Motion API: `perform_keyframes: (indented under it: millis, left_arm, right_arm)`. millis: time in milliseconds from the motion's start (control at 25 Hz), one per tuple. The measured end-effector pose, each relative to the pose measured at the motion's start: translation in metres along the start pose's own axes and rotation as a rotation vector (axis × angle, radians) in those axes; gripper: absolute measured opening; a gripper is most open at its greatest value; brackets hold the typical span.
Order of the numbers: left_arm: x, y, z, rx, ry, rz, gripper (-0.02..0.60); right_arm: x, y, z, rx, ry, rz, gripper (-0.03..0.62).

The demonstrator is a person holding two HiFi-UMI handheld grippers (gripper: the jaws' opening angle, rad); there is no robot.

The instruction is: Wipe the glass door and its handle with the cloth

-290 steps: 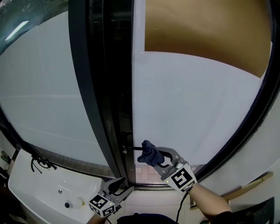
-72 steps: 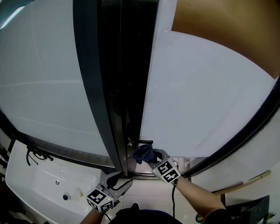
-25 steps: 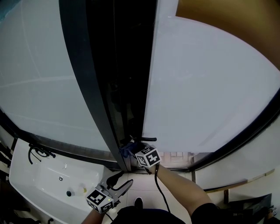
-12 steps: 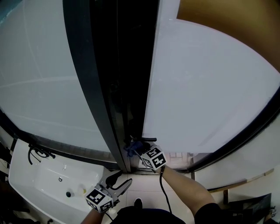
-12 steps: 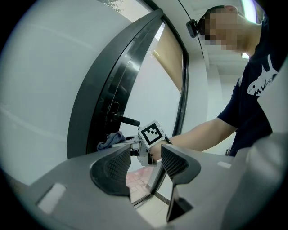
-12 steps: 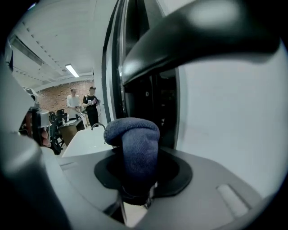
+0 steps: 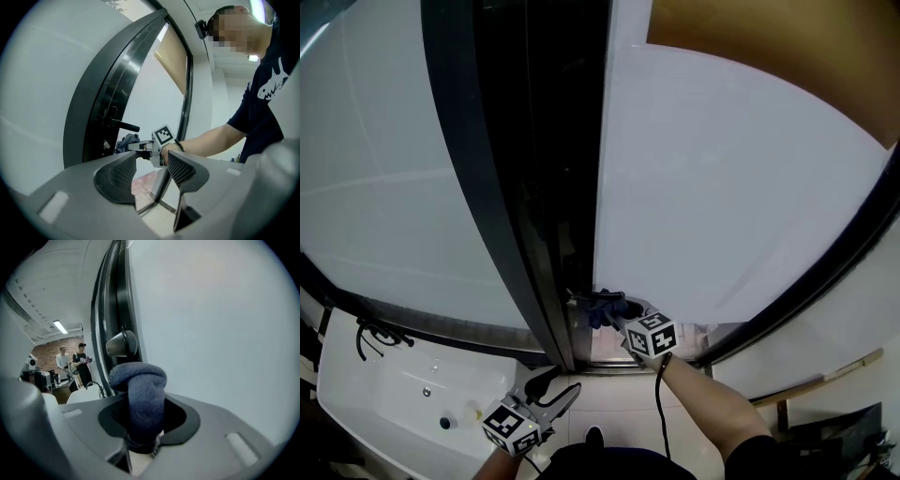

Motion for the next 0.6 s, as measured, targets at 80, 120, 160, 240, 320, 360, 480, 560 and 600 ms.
perform_keyframes:
  millis: [80,120,160,240,320,360,480,560,600]
  left_arm:
    - [0.0,0.001,0.004,-0.007,0.007,0.004,0.209]
    - [0.0,-0.001,0.006,-0.013,0.007,0.005,0.209]
    - [0.0,-0.001,0.008,-0.018,0.009,0.008,0.209]
    - [0.0,0.002,0.013,-0.018,0.018,0.012,0.209]
    - [-0.002,0.002,0.02,-0.022,0.023,0.01,0.209]
    - [-0.003,0.0,0.025,-0.028,0.023,0.007,0.209]
    - [-0.007,-0.004,0.044,-0.045,0.025,-0.001,0.209]
    - [-0.009,-0.002,0.059,-0.053,0.036,0.003,0.209]
    - [-0.01,-0.001,0.067,-0.058,0.04,0.004,0.209]
  right_arm:
    - [0.018,0.007,0.0,-0.03,-0.007,0.01,0.126]
    - [0.027,0.01,-0.001,-0.043,-0.014,0.019,0.126]
    - [0.038,0.012,-0.004,-0.051,-0.022,0.03,0.126]
    - [0.061,0.012,-0.012,-0.044,-0.035,0.055,0.126]
    - [0.087,0.008,-0.019,-0.02,-0.042,0.092,0.126]
    - [0.101,0.005,-0.023,-0.012,-0.043,0.114,0.126]
    - [0.143,0.001,-0.032,-0.008,-0.043,0.173,0.126]
    - [0.172,0.002,-0.037,-0.01,-0.039,0.201,0.126]
    - [0.186,0.003,-0.039,-0.009,-0.036,0.213,0.126]
Point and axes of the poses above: the fingertips, and each gripper's own axes: x backward along the fingers, z to its right, y out of its underside, the point moved 7 cm from there along x, backward along the fingers
